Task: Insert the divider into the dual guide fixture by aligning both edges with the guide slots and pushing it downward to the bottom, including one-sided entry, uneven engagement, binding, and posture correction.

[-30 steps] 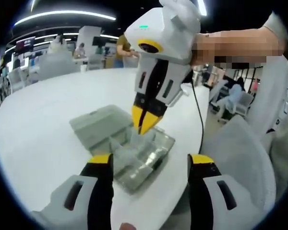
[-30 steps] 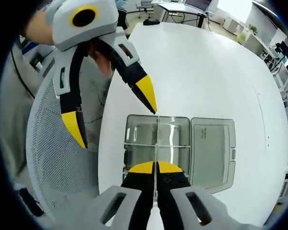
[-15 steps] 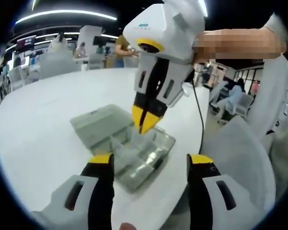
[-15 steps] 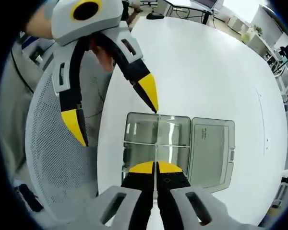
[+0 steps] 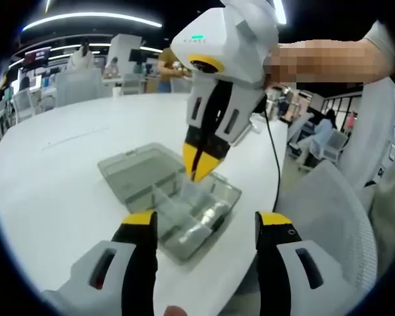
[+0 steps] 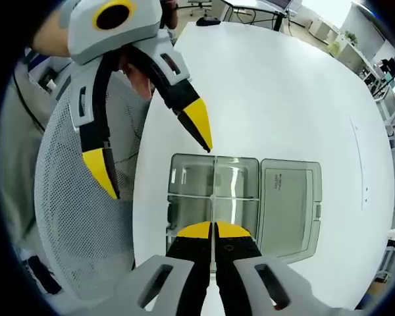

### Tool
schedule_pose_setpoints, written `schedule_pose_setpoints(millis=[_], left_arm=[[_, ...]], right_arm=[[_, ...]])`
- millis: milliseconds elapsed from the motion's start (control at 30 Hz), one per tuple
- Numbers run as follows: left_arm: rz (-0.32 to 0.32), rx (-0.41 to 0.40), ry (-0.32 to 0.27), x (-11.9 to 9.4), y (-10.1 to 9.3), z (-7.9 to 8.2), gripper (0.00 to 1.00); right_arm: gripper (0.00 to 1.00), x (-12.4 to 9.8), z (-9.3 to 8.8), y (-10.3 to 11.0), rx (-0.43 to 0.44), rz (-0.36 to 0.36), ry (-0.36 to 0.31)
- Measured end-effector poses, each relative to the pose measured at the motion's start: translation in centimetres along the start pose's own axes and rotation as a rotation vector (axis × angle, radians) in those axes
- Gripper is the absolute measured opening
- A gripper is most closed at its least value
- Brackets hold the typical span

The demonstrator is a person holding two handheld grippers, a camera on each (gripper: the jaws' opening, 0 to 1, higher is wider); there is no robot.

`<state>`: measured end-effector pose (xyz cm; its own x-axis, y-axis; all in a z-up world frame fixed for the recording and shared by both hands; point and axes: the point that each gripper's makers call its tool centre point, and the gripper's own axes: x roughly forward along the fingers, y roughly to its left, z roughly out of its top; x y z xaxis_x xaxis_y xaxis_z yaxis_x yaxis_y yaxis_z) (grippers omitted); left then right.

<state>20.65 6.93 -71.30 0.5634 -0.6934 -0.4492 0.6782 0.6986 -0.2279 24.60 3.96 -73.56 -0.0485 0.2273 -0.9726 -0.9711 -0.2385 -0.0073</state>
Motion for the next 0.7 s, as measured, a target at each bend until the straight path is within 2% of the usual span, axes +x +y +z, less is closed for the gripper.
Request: schedule_pose_setpoints(millis=[700], left_arm=[[0.003,-0.005,-0.004,-0.32,0.36,0.04,0.57]], right_arm=[[0.0,0.05,0.08,0.14,-0.027,0.0,0.049]])
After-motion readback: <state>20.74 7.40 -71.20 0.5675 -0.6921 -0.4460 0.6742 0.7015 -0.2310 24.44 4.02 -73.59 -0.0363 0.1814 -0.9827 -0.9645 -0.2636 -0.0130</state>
